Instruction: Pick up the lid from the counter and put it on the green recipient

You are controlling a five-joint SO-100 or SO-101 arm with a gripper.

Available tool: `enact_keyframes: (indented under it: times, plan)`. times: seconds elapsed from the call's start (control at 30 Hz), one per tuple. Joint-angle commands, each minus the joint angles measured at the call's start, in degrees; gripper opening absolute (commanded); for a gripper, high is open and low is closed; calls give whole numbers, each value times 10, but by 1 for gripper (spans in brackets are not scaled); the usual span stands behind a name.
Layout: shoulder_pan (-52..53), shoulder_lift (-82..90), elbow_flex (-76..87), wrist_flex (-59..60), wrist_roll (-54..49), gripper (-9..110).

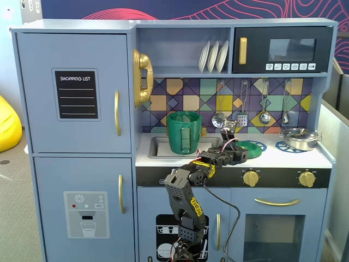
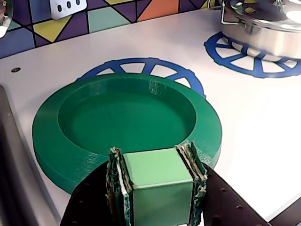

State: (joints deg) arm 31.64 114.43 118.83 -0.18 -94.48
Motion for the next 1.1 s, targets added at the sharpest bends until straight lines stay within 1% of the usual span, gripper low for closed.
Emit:
enact_keyframes:
  times: [0.0, 0.3, 0.53, 0.77, 0.9, 1.07]
  plan:
    - [-7, 23, -60, -14, 4, 0]
    - [-39, 65, -237, 118, 29, 0]
    - [-109, 85, -365, 230, 31, 0]
    - [-207, 112, -392, 298, 8, 0]
    - [-250, 111, -393, 307, -13, 0]
    - [-279, 94, -394, 308, -26, 0]
